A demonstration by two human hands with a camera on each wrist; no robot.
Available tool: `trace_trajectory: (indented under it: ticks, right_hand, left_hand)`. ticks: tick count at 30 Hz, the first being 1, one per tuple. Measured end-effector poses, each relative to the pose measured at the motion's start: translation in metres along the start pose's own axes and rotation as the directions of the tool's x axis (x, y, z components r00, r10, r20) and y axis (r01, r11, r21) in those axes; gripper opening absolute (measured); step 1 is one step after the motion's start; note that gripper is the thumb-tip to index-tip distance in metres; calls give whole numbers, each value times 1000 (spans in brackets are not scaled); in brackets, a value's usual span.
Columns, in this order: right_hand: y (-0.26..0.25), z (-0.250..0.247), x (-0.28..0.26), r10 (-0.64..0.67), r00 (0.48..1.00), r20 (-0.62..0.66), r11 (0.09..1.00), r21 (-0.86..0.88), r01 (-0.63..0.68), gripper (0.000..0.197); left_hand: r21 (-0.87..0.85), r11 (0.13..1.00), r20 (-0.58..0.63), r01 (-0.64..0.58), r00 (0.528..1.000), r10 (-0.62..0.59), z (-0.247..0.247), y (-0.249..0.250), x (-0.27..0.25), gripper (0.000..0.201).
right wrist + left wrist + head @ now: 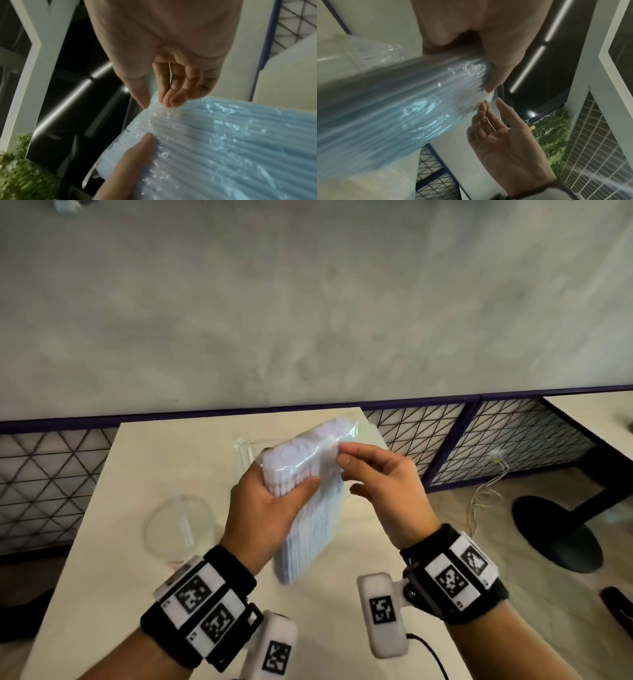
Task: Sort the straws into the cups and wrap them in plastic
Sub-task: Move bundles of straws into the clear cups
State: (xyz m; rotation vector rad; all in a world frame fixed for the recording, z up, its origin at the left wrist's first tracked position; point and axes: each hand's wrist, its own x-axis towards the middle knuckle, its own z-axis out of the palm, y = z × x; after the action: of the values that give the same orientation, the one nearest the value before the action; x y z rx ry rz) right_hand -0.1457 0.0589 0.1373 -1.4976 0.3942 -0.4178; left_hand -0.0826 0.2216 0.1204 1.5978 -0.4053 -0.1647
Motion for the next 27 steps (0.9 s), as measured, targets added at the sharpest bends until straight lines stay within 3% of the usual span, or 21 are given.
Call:
trace_trajectory:
  ticks: [6, 20, 27]
  right_hand:
    - [-6, 7, 11, 211, 969, 128, 936, 260, -238, 9]
    - [-1, -1, 14, 165, 967, 196, 986, -25, -163, 16]
    - [3, -3, 12, 232, 930, 285, 966, 45, -255, 20]
  left_hand:
    - [75, 997, -3, -21, 1000, 21, -9, 3, -4, 41]
    - [159, 986, -9, -49, 999, 51, -3, -9, -9, 31]
    - [159, 986, 32, -56, 998, 51, -9, -17, -13, 32]
